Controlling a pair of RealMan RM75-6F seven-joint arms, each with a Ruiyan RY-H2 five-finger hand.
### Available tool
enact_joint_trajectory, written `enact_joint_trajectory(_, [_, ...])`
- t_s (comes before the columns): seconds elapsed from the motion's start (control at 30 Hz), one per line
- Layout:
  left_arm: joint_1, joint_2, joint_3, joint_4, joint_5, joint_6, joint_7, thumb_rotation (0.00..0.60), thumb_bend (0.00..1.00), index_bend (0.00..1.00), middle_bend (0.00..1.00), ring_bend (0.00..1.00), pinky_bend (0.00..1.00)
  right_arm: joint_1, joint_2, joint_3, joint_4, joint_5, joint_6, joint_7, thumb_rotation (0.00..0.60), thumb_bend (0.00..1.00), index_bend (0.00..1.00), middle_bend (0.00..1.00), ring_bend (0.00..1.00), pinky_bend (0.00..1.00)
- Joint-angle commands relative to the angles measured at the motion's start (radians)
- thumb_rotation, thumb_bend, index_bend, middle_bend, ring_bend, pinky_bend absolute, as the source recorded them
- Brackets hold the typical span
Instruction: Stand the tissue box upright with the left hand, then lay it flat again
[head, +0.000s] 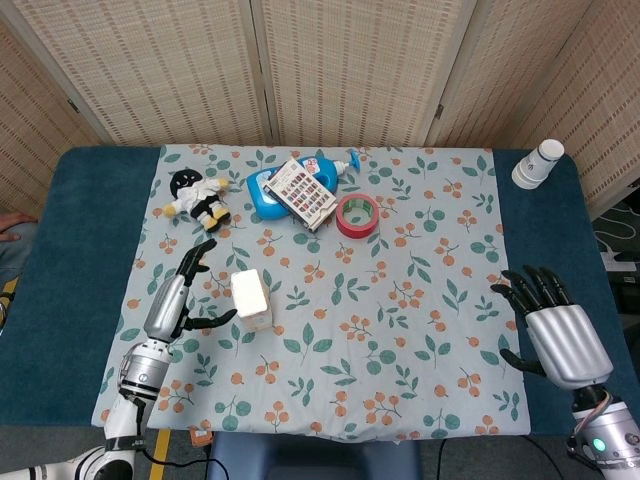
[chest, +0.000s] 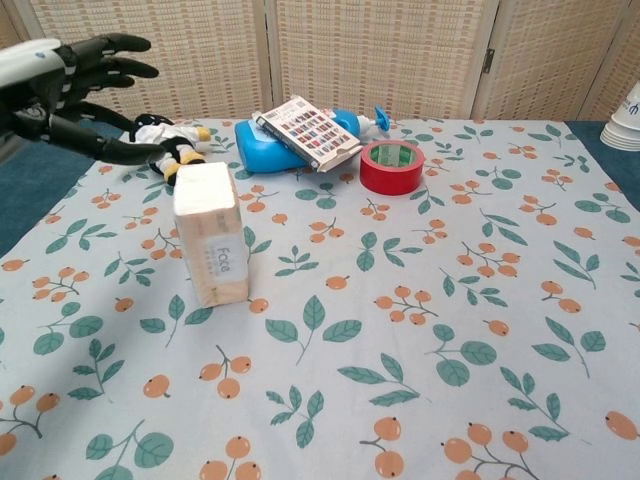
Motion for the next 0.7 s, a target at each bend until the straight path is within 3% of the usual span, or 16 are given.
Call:
enact_joint_trajectory(0.03, [-0.170,0.165,-0.100,-0.371,-0.401,0.059,0.611,0.600,0.17,0.00,0.09,0.00,0.10,0.000,0.000,-0.001,-0.001,-0.001,-0.001,0.000,0.600,0.11,0.20,0.11,0.00,0.07])
enact_joint_trajectory(0.1, [-0.255,0.183,-0.119,-0.435,-0.559,0.102,0.767,0.600,0.17,0.00,0.09,0.00,0.07,0.000,0.002,-0.002,-0.003,-0.001,-0.002,-0.001,0.600,0.11,0.20,0.11,0.00,0.07])
enact_joint_trajectory(0.2, [-0.390,0.165,-0.122,-0.435,-0.724,0.171,0.964,0.600,0.17,0.00,0.06,0.00,0.06,-0.002,0.006,-0.002,-0.007,-0.002,0.000,-0.001,0.600,0.11,0.20,0.11,0.00,0.07])
enact_joint_trajectory(0.4, [-0.591,0.069,-0.169,-0.435,-1.041,0.341,1.131,0.600,0.15,0.00,0.05,0.00,0.06,-0.006,0.019,0.000,-0.011,-0.006,0.009,0.019,0.600,0.11,0.20,0.11,0.00,0.07])
enact_joint_trajectory(0.7, [-0.719,-0.072,-0.188,-0.345,-1.158,0.508,1.147,0.600,0.15,0.00,0.07,0.00,0.07,-0.008,0.036,0.003,-0.011,-0.010,0.011,0.053,0.600,0.11,0.20,0.11,0.00,0.07])
